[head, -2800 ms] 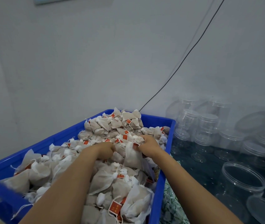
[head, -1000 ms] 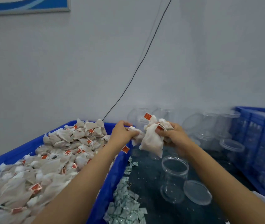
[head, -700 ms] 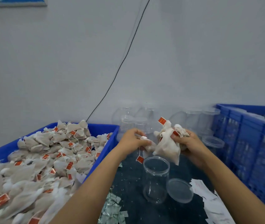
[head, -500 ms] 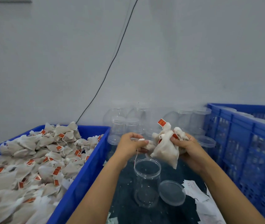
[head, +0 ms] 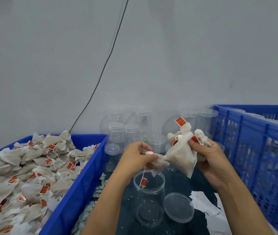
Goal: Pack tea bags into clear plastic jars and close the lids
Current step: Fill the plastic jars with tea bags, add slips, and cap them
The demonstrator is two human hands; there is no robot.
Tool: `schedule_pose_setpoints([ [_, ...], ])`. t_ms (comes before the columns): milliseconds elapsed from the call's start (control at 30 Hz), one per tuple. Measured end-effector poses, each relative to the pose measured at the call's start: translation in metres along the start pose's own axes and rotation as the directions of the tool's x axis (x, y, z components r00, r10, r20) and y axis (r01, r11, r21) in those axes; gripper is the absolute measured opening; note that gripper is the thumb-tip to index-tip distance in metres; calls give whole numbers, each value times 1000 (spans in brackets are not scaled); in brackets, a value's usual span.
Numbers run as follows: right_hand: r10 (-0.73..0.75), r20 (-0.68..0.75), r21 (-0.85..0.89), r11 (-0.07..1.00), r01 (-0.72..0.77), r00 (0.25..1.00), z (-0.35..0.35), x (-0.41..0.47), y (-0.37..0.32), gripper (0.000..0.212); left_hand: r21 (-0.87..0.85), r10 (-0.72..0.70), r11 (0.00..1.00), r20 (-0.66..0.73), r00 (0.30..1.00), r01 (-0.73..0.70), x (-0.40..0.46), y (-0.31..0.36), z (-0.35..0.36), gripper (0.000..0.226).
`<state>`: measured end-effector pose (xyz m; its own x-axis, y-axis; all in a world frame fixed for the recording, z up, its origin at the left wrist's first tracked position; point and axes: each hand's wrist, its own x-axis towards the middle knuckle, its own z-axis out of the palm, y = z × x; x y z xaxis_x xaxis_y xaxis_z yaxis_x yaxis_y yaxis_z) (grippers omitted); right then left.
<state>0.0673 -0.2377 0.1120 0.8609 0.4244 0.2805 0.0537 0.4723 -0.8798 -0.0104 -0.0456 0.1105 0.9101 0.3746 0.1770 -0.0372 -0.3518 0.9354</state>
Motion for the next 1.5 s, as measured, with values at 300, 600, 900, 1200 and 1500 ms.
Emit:
schedule_pose_setpoints([
  [300, 123, 12, -174, 978, -119, 992, 9, 4, 16, 31, 356, 94, 930, 17, 995, -94, 1, -17, 0, 20],
  [600, 153, 43, -172, 975, -143, 987, 14, 3, 17, 29, 504, 200, 854, -92, 976, -127, -11, -15, -5, 22],
  [900, 204, 76, -134, 972, -193, 976, 10, 5, 22, 30, 631, 111, 768, 44, 993, -114, -5, -24, -10, 19],
  [1200, 273, 298, -118, 962, -248, 915, 19, 3, 30, 18, -167, 269, 950, 2, 963, -265, -12, -6, 6, 25],
  [1500, 273, 134, -195, 950, -245, 953, 24, 4, 33, 30, 236, 272, 945, -185, 945, -226, -5, -18, 1, 16],
])
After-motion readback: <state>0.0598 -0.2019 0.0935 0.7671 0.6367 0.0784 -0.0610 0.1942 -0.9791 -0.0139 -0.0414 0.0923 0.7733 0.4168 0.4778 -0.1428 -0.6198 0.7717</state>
